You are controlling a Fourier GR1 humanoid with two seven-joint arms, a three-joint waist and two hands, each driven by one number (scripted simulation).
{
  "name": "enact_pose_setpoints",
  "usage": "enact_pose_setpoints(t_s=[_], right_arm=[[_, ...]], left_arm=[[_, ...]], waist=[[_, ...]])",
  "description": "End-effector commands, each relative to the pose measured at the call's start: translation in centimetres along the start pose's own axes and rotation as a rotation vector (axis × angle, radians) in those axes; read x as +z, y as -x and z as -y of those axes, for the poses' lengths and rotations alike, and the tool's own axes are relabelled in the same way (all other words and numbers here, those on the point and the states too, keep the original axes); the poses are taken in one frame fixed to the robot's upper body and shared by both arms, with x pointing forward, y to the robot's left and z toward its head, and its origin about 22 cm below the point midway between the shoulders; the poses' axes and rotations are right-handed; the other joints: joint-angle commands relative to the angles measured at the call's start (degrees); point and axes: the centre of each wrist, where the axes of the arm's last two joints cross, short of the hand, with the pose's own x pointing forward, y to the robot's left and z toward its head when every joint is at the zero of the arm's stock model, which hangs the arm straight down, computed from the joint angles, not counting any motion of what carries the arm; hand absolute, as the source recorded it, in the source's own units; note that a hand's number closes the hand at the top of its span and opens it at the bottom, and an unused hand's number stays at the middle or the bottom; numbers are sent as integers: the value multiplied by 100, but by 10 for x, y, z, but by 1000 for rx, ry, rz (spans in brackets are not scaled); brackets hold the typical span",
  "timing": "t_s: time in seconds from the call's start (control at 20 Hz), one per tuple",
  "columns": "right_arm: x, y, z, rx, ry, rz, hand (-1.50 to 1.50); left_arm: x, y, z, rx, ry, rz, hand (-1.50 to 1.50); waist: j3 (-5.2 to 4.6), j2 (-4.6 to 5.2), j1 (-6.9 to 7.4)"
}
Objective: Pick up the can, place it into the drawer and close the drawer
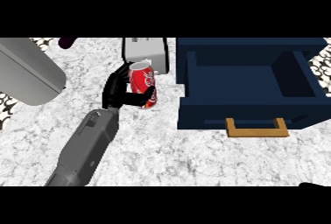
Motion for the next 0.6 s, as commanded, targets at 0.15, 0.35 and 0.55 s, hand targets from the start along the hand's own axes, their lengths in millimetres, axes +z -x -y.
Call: enact_pose_setpoints(t_s=[0.15,0.35,0.55], right_arm=[[-10,1,-1,-9,20,3,-150],[1,0,6,-5,-12,5,-150],[-12,-5,-1,-4,17,4,-150]], left_arm=[[-30,-79,48,16,71,21,150],[-47,-125,68,16,76,43,150],[-53,-161,99,-27,106,53,150]], waist=[[0,4,14],[-1,11,-41],[-1,15,-31]])
